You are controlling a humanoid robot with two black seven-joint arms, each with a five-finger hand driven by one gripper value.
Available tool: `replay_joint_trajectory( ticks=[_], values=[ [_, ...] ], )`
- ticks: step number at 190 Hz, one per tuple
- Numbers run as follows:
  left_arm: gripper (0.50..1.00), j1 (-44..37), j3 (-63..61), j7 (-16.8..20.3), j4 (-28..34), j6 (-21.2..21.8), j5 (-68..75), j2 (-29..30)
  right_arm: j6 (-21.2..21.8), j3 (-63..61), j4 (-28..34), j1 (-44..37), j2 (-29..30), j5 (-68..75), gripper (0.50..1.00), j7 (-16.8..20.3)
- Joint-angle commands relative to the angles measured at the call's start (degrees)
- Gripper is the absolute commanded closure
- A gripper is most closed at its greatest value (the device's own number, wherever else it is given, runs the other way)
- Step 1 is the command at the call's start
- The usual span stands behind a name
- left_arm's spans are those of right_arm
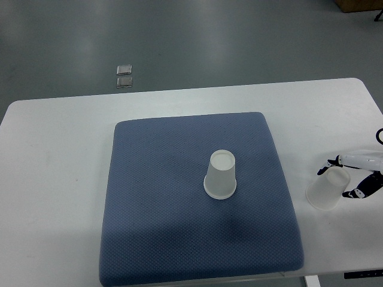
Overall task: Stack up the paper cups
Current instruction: 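Close the right hand's fingers around the white paper cup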
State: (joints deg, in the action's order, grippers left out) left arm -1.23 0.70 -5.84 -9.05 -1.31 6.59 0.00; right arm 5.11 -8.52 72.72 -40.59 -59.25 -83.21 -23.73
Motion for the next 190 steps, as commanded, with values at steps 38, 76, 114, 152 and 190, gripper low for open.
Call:
replay_joint_trajectory(
  ticks=[38, 76, 114, 152, 190],
  values=[
    [0.5, 0.0, 0.0, -0.05, 0.0, -0.01, 0.0, 0.0, 0.34, 0.0, 1.29, -0.01, 0.1, 0.07, 0.72, -0.17],
    [0.5, 0.0, 0.0, 0.04, 0.0, -0.01, 0.0, 0.0, 0.34, -0.09, 1.29, -0.01, 0.72, 0.16, 0.715, -0.09],
    [0.5, 0.0, 0.0, -0.05, 0.0, -0.01, 0.0, 0.0, 1.4, -0.18, 1.29, -0.19, 0.98, 0.16, 0.726, -0.17],
    [0.5, 0.0, 0.0, -0.05, 0.0, -0.01, 0.0, 0.0, 1.48, -0.44, 1.29, -0.27, 1.51, 0.42, 0.812, -0.26],
    [0.5, 0.0, 0.0, -0.05, 0.0, -0.01, 0.0, 0.0, 1.48, -0.62, 1.2, -0.27, 1.6, 0.6, 0.863, -0.35]
  ],
)
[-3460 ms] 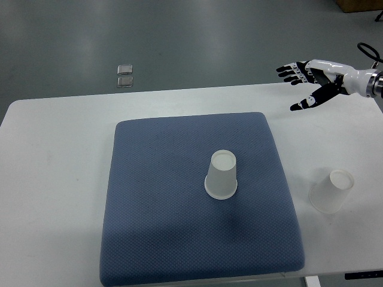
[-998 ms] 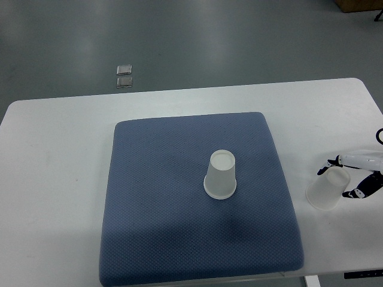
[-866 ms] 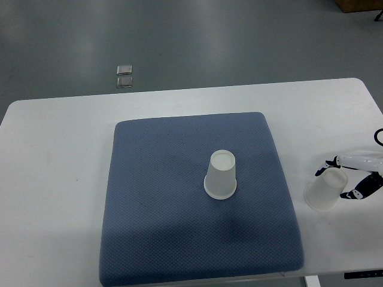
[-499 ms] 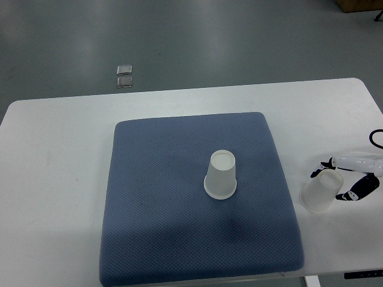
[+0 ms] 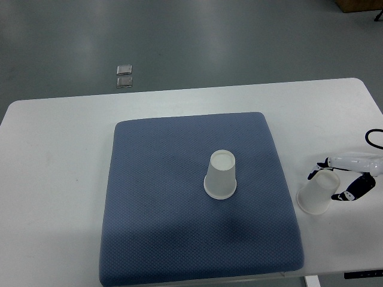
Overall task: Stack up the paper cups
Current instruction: 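Close the right hand's fingers around the white paper cup, then lift the cup with the right hand and carry it over the upside-down cup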
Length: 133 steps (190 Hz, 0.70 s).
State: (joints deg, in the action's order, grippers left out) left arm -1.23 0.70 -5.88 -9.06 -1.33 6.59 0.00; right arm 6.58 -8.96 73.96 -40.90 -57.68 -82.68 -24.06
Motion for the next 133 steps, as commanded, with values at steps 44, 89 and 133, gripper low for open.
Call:
replay_joint_trajectory(
  ticks=[44, 89, 133],
  values=[
    [0.5, 0.0, 0.0, -0.01, 0.0, 0.01, 0.0, 0.0, 0.18, -1.06, -0.48, -0.32, -0.06, 0.24, 0.877, -0.2],
    [0.5, 0.0, 0.0, -0.01, 0.0, 0.01, 0.0, 0.0, 7.39, -7.12, -2.06, -4.01, -0.77, 1.3, 0.875, -0.99],
    [0.5, 0.0, 0.0, 0.07, 0.0, 0.01, 0.0, 0.0, 20.39, -16.52, -1.62, -9.98, -0.5, 6.48, 0.871, -0.72]
  ],
)
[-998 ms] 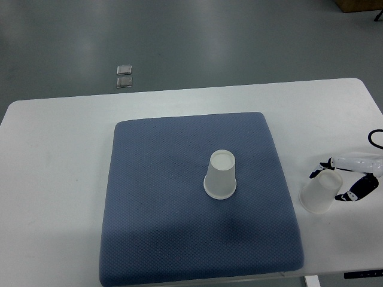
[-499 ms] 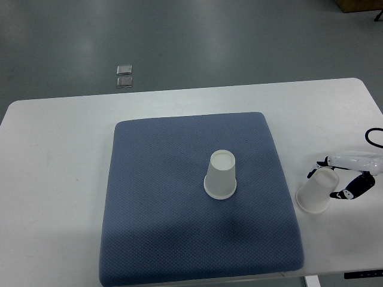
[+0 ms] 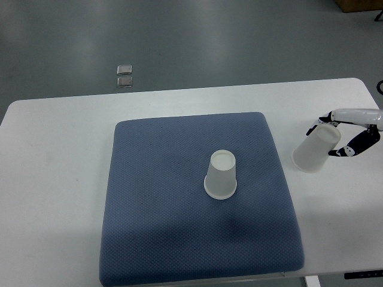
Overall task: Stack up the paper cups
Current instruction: 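Lift the cup with the right hand and carry it over the upside-down cup, then lower the held cup onto the upside-down cup on the cushion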
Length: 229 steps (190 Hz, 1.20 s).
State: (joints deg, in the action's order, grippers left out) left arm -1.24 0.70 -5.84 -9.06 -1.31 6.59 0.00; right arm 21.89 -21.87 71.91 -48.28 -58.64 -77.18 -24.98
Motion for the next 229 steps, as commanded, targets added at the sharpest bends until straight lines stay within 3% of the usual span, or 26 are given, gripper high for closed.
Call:
replay_joint_trajectory(
  ticks=[1, 88, 133, 229],
  values=[
    [0.5, 0.01, 0.0, 0.04, 0.0, -0.01, 0.0, 0.0, 5.09, -3.61, 0.42, -2.61, 0.46, 0.98, 0.871, 0.2],
    [0.5, 0.01, 0.0, 0.04, 0.0, -0.01, 0.0, 0.0, 11.5, -4.93, 6.66, -11.22, 12.5, 2.39, 0.875, 0.99],
    [0.5, 0.01, 0.0, 0.04, 0.0, -0.01, 0.0, 0.0, 12.47, -3.97, 6.75, -12.8, 18.3, 1.86, 0.869, 4.94],
    [0.5, 0.01, 0.0, -0.05, 0.0, -0.01, 0.0, 0.0, 13.11, -3.79, 5.08, -12.8, 18.92, -1.31, 0.842, 5.38]
  ],
)
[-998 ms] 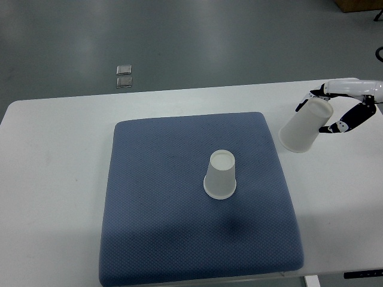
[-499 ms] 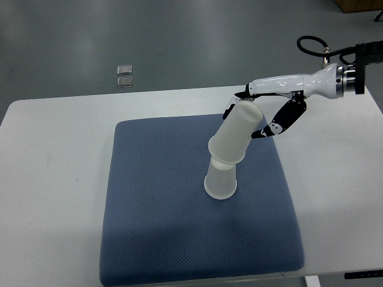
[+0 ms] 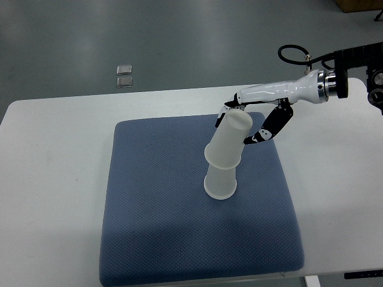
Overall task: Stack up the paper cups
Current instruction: 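Lower the held cup onto the upside-down cup on the cushion, then open the right hand's fingers to release the stacked cup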
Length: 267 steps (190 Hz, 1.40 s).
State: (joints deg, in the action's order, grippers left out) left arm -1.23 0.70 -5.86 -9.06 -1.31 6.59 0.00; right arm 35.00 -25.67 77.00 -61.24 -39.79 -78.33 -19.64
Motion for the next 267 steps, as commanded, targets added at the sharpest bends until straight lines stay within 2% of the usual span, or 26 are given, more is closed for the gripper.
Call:
replay_joint_trajectory(
  ticks=[1, 100, 119, 156, 163, 179, 186, 230, 267],
  values=[
    [0.5, 0.0, 0.0, -0.03, 0.0, -0.01, 0.0, 0.0, 0.0, 0.0, -0.01, 0.16, 0.06, -0.15, 0.842, 0.04],
    [0.5, 0.0, 0.0, 0.06, 0.0, -0.01, 0.0, 0.0, 0.0, 2.11, -0.36, 0.77, 0.94, -1.82, 0.836, 0.04],
    [0.5, 0.0, 0.0, -0.03, 0.0, -0.01, 0.0, 0.0, 0.0, 2.11, -0.45, 0.77, 1.03, -1.82, 0.816, 0.13],
    [0.5, 0.0, 0.0, -0.03, 0.0, -0.01, 0.0, 0.0, 0.0, 2.11, -0.54, 0.86, 1.99, -2.09, 0.701, 0.13],
    [0.5, 0.0, 0.0, -0.03, 0.0, -0.01, 0.0, 0.0, 0.0, 2.11, -0.54, 0.86, 2.08, -2.09, 0.656, 0.13],
    [0.5, 0.0, 0.0, -0.03, 0.0, -0.01, 0.0, 0.0, -0.02, 2.11, -0.54, 0.86, 2.26, -2.09, 0.634, 0.13],
    [0.5, 0.0, 0.0, -0.03, 0.0, -0.01, 0.0, 0.0, -0.37, 2.02, -0.71, 0.86, 2.26, -1.83, 0.599, 0.13],
    [0.5, 0.0, 0.0, 0.06, 0.0, -0.01, 0.0, 0.0, -1.69, 0.97, -3.53, 0.86, 2.35, 0.02, 0.595, -0.05],
    [0.5, 0.0, 0.0, 0.06, 0.0, -0.01, 0.0, 0.0, -3.62, 0.97, -8.8, 2.97, 4.45, 12.05, 0.597, 0.13]
  ],
)
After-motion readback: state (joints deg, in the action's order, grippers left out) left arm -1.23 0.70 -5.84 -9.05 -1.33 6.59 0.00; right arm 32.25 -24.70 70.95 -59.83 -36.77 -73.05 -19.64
